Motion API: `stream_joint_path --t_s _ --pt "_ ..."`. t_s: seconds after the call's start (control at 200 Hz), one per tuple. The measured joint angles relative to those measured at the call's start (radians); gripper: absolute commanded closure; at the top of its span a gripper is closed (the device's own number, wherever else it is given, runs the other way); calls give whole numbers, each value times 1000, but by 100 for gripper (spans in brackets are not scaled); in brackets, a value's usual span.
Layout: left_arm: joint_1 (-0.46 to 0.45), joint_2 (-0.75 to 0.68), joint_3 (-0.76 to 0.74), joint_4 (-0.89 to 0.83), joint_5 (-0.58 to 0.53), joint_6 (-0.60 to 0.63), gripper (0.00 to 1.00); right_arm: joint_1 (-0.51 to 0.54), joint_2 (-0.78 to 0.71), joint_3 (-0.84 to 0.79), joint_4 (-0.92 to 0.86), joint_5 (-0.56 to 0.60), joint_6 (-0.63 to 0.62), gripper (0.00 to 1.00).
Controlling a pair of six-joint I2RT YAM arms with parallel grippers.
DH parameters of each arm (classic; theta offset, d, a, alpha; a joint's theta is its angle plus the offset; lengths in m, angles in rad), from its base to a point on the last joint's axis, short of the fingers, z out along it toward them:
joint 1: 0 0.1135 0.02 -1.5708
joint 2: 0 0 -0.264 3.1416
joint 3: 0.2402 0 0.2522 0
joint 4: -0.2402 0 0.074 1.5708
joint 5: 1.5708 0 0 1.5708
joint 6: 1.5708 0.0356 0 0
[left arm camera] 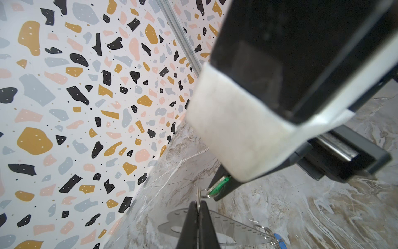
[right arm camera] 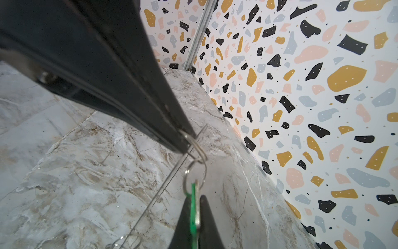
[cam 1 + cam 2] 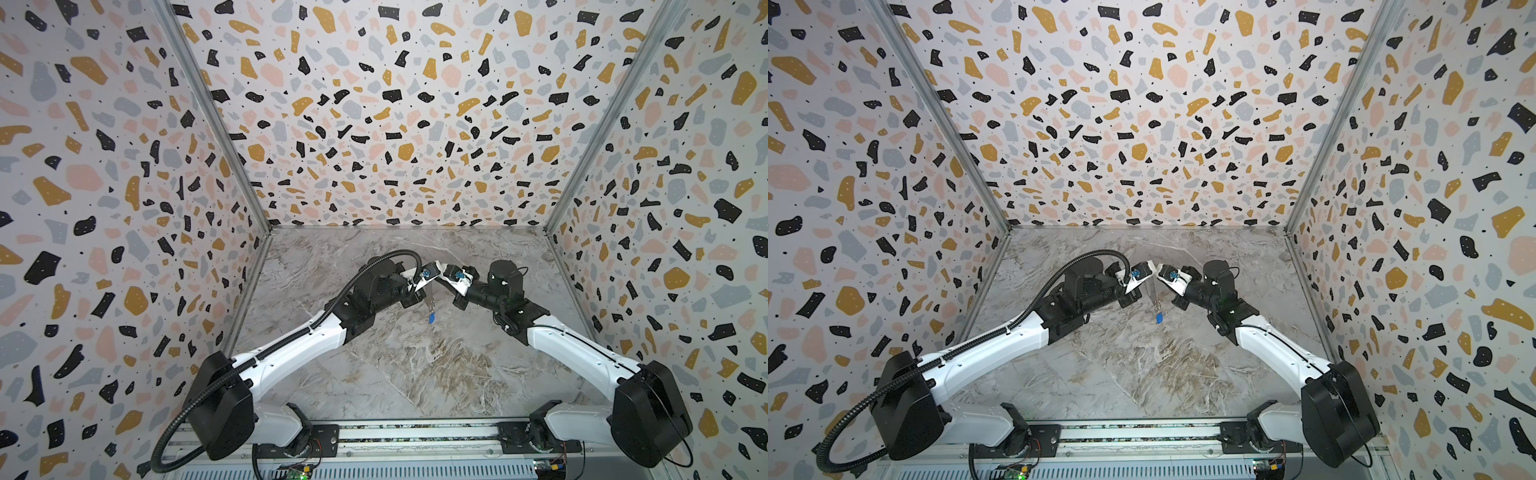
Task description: Remove the keys from the keyring
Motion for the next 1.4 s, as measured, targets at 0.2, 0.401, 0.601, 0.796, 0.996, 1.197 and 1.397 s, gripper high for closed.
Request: stream_joint_path --t_s 0.2,0.401,0.601,0.796,0.996,1.197,1.397 --pt "0 -4 -11 33 -18 -3 100 1 -8 13 -3 10 0 100" --pt "-5 -9 -12 47 -36 -3 100 2 -12 25 -8 22 0 100" --pt "-5 -10 -12 53 -48 -3 100 3 -12 32 -8 45 -3 100" --pt "-6 -10 -12 53 -61 -3 100 6 -23 34 -8 77 -7 100" --pt "-8 -10 -12 60 -64 -3 100 10 -34 36 -6 99 -11 100" --pt "-8 -6 -10 59 -65 -4 100 11 -36 39 1 109 -19 100" --pt "-7 22 20 48 -64 -17 100 12 -47 39 8 140 -35 100"
